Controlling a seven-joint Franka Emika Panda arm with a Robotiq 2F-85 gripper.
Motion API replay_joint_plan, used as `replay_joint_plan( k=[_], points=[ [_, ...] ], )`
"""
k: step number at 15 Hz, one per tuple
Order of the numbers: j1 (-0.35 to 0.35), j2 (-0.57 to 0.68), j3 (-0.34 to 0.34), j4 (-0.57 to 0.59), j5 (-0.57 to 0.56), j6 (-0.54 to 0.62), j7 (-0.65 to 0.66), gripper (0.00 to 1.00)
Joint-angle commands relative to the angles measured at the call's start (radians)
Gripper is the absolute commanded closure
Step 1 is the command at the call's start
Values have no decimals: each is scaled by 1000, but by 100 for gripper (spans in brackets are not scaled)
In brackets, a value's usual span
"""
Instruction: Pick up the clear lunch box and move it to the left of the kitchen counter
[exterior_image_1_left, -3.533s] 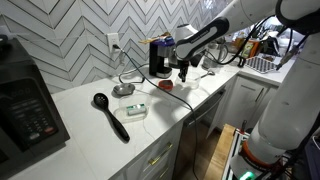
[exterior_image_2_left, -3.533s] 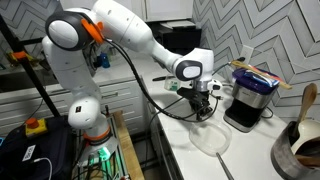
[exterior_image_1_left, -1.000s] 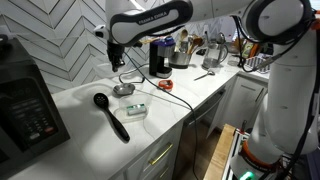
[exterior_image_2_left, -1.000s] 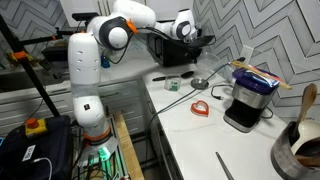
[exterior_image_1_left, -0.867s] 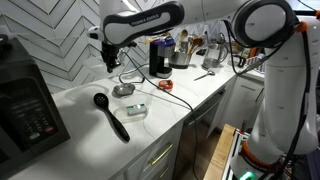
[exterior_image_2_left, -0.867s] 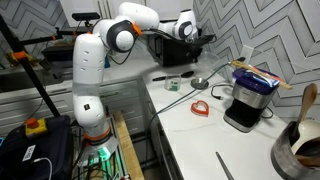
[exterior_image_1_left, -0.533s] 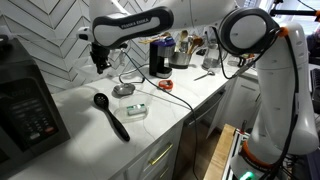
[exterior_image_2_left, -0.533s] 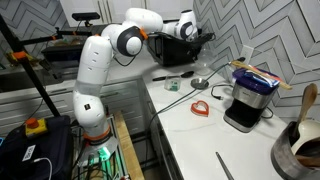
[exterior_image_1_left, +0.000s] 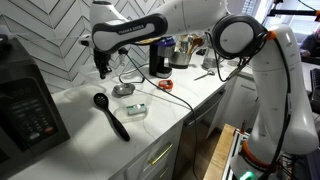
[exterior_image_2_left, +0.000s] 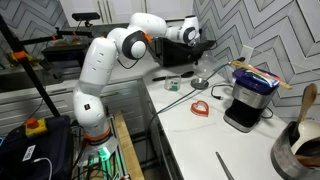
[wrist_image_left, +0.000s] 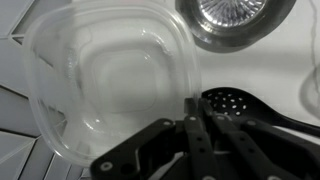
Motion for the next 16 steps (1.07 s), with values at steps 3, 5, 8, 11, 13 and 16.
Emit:
replay_joint_plan(
  k=[3,5,8,11,13,16],
  points=[
    [-14,88,8,70,44,50,24,98],
    [-23,119,8,91,59,46,34,98],
    [-27,150,0,120,62,29,67,98],
    [-41,170,12,141,81,30,79,67],
    [-48,154,24,140,99,50,71,53],
    [-51,43,37,87,107,117,59,30]
  ],
)
